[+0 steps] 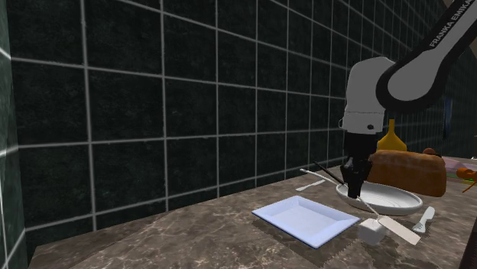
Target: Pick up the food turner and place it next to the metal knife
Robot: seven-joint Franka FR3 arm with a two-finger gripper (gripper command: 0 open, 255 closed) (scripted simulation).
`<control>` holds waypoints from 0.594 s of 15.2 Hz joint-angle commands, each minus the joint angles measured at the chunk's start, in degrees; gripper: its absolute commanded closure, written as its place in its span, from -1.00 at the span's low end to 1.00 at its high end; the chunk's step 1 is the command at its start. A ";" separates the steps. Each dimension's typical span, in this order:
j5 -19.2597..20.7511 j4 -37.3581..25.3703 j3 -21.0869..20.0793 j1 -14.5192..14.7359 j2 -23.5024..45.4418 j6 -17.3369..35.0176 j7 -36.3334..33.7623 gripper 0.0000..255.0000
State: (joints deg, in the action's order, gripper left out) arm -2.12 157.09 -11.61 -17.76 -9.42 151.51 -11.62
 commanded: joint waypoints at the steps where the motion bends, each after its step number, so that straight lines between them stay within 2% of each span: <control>1: -0.45 2.19 2.28 -1.19 -2.03 0.19 3.98 1.00; 3: -0.46 3.30 3.68 -1.88 -3.06 0.27 6.07 1.00; 9: 0.85 3.87 3.29 -2.47 2.82 6.68 5.10 1.00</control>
State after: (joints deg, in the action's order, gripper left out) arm -1.52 160.84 -8.24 -20.13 -7.53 157.10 -6.31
